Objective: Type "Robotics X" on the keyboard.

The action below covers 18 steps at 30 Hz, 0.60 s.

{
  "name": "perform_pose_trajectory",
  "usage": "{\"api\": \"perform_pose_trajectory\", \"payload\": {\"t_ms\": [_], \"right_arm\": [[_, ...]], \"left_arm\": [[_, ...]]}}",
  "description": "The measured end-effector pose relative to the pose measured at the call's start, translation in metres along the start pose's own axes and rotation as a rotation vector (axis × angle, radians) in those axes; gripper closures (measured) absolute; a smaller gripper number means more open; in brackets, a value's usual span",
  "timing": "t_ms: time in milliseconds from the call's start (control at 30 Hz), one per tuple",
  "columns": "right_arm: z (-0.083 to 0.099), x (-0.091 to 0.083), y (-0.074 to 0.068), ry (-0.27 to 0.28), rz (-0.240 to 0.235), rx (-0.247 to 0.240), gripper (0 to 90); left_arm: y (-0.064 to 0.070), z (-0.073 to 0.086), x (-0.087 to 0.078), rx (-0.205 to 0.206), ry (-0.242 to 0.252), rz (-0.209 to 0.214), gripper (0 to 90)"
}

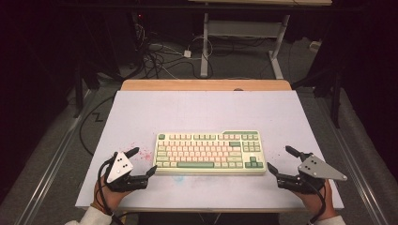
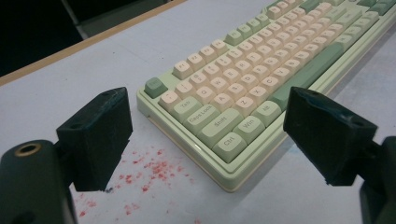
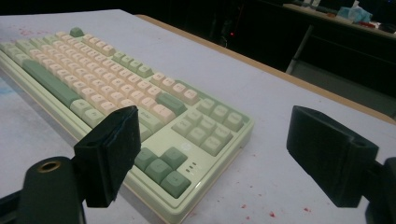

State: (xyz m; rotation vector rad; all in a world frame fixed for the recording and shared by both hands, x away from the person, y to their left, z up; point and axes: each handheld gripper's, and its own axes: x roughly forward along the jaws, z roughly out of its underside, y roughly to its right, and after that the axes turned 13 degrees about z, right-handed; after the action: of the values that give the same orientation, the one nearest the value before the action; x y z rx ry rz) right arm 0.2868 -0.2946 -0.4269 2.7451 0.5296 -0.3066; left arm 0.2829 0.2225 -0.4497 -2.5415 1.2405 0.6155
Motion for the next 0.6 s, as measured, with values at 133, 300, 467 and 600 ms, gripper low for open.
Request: {"api": "perform_pose_trajectory", "payload": {"t_ms": [133,300,467,600], "right_arm": [[-0.001,0.002,0.0,0.004,-0.006,0.001,18.5],[-0.004,0.004,-0.002,0.009,-0.015,-0.013,23.3],[-0.01,0.006,-0.003,-0.001,-0.043,-0.03,51.1],[-0.017,0.01,-0.007,-0.02,-0.085,-0.044,69.9]], "left_arm": [[0.001,0.001,-0.001,0.001,-0.008,-0.003,15.0],[0.002,0.002,-0.002,0.006,-0.014,0.0,15.0],[0.004,0.003,-0.003,0.012,-0.022,-0.002,15.0],[0.005,0.004,-0.005,0.012,-0.024,-0.003,15.1]]}}
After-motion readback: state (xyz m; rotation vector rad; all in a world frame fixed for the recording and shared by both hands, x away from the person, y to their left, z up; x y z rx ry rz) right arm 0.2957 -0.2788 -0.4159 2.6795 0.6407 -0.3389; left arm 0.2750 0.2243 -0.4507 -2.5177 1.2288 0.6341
